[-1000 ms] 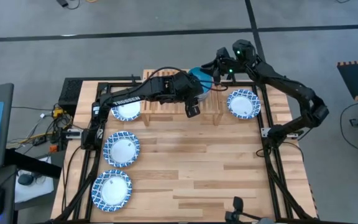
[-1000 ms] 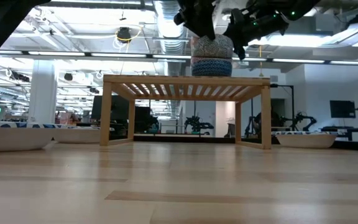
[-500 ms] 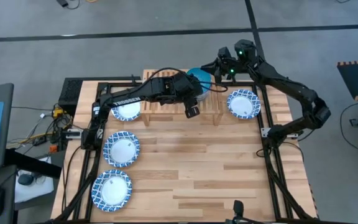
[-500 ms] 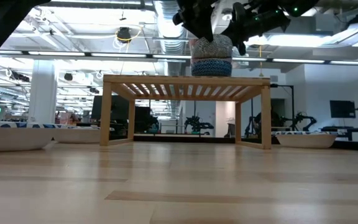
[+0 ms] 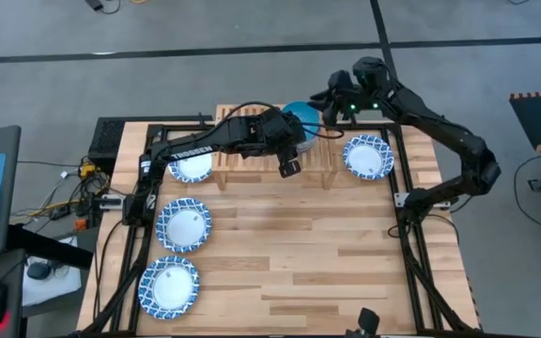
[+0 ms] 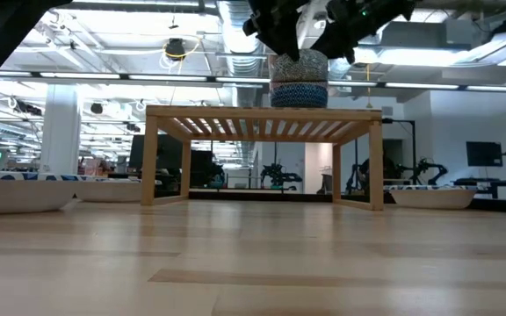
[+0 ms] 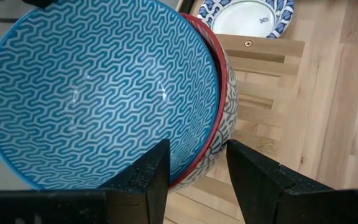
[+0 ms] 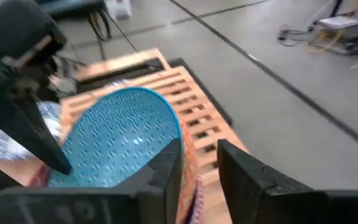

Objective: Place and stack bowls onto a shelf
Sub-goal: Stack the light blue bowl on top of the red bowl

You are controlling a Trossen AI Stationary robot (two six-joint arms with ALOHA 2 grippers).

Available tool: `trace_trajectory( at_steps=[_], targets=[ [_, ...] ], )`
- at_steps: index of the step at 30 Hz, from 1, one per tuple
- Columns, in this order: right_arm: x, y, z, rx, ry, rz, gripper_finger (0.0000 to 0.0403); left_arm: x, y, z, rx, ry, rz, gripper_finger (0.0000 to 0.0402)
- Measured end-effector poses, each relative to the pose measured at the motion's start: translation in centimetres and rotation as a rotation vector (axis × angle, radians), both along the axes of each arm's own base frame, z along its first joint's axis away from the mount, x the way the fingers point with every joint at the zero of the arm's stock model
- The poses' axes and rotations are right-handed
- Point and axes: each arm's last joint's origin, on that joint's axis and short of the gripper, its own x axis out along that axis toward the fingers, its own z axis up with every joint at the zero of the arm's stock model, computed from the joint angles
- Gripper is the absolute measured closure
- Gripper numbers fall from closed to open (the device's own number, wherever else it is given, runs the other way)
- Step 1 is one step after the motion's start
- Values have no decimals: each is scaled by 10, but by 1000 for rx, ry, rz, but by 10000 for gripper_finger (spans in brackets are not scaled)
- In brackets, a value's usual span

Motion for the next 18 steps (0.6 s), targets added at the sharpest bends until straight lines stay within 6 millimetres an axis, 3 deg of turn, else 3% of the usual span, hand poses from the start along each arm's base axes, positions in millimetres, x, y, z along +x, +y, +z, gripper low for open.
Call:
trace_trajectory(
  at_steps=[11,18],
  targets=[
    [4,5,-2,1,84,5,284,0,0,0,2,-6,2,261],
    [2,7,-7,40,126,-10,322,2,-2,2,9,-22,0,261]
  ],
)
